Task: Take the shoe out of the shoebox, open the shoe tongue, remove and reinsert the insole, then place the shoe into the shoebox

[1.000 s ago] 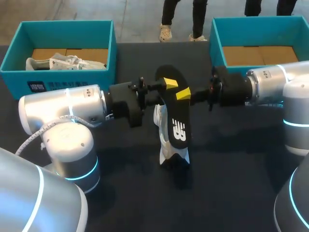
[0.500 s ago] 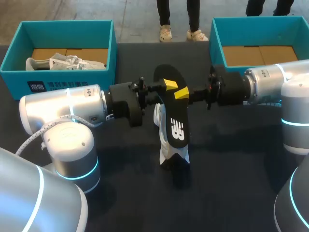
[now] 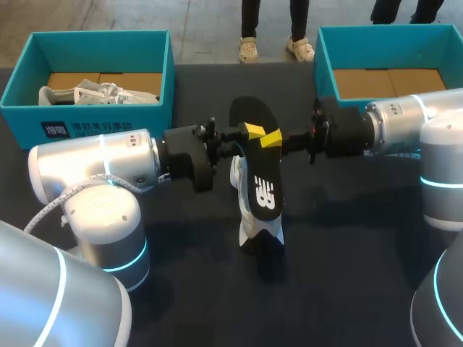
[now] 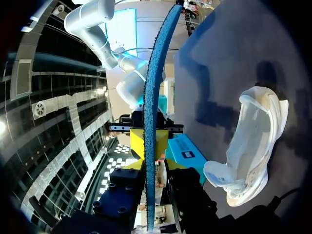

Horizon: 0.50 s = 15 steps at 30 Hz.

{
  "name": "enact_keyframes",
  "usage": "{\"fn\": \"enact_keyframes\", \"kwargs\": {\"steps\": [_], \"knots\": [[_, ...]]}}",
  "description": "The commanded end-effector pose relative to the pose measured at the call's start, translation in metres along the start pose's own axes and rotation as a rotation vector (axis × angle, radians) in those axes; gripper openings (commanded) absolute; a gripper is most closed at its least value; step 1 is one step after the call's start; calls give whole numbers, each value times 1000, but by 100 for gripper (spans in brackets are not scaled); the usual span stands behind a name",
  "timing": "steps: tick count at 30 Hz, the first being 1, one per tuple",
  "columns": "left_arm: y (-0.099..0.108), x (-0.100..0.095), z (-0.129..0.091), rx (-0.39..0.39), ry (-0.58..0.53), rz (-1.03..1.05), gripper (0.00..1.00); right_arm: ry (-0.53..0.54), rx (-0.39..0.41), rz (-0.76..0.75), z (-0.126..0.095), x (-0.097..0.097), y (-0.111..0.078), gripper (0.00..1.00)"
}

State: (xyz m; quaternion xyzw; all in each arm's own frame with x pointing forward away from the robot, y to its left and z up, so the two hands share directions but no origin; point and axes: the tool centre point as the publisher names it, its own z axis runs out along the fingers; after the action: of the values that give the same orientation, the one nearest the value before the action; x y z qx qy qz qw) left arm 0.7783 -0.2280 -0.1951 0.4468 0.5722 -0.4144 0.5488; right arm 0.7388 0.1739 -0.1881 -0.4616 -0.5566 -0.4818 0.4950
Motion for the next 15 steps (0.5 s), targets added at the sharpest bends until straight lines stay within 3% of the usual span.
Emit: {"fn": "enact_keyframes", "kwargs": {"steps": [1, 11, 15], "knots": [[-3, 0, 0, -8, -1, 0, 24, -3, -5, 2, 1, 1, -1, 0], [0, 0, -3, -15, 4, 3, 23, -4, -4, 6, 0, 0, -1, 0], [0, 1, -3, -14, 5, 2, 8, -5, -7, 6, 0, -1, 0, 0]]}}
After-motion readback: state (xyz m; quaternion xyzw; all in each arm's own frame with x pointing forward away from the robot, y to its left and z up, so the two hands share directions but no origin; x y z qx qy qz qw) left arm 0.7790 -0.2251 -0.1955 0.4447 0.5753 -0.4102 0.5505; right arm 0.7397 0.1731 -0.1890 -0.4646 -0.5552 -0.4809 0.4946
